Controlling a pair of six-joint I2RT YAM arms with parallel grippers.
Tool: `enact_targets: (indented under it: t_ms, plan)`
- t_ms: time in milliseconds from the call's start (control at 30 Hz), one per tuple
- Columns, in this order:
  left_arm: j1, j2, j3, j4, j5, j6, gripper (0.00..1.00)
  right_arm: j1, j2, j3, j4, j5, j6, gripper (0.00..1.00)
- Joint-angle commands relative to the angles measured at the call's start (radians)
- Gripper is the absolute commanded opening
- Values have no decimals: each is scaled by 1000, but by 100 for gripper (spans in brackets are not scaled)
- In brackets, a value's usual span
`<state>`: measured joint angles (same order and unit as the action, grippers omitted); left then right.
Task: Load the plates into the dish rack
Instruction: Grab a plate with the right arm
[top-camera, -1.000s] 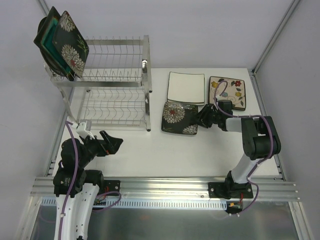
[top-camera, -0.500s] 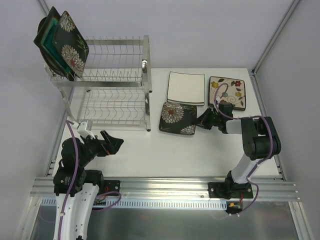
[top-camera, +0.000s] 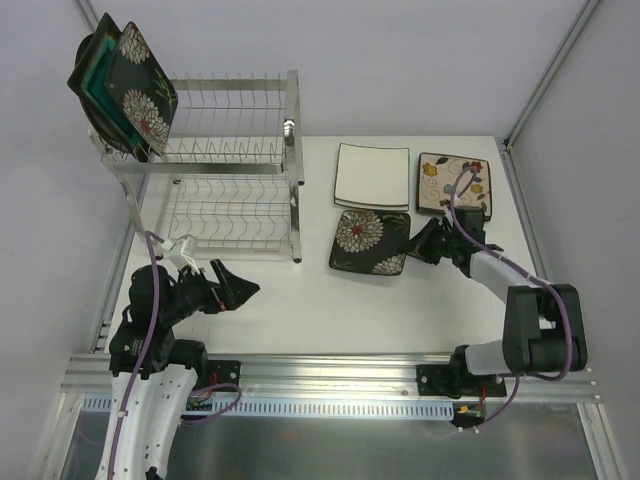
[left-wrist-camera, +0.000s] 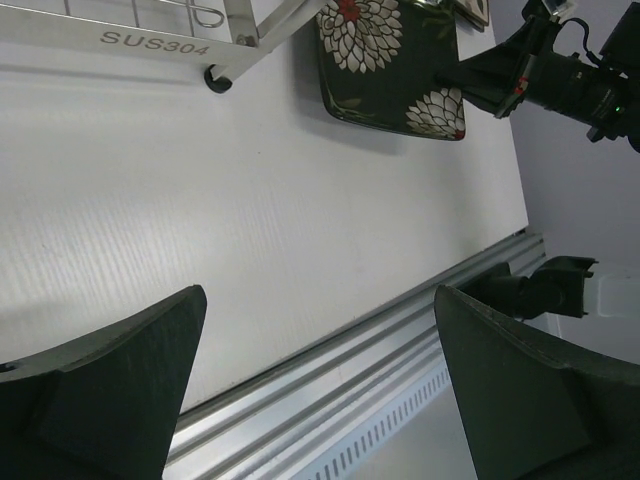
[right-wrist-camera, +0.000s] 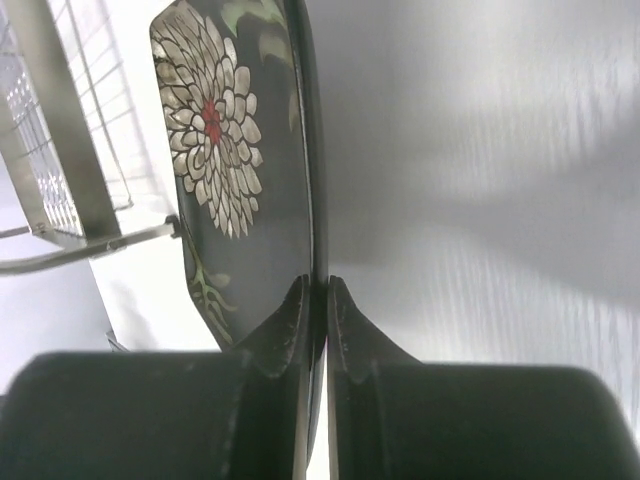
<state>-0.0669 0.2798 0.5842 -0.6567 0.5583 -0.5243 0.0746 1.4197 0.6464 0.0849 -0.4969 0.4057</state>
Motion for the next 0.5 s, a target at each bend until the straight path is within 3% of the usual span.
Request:
enact_targets:
  t_ms: [0, 467]
  plan:
    - [-14, 24, 19, 60, 81, -86, 99, -6, -152, 19, -20, -91, -2, 1]
    - [-85, 180, 100, 201, 71, -229, 97, -6, -487, 61, -258, -302, -33, 1]
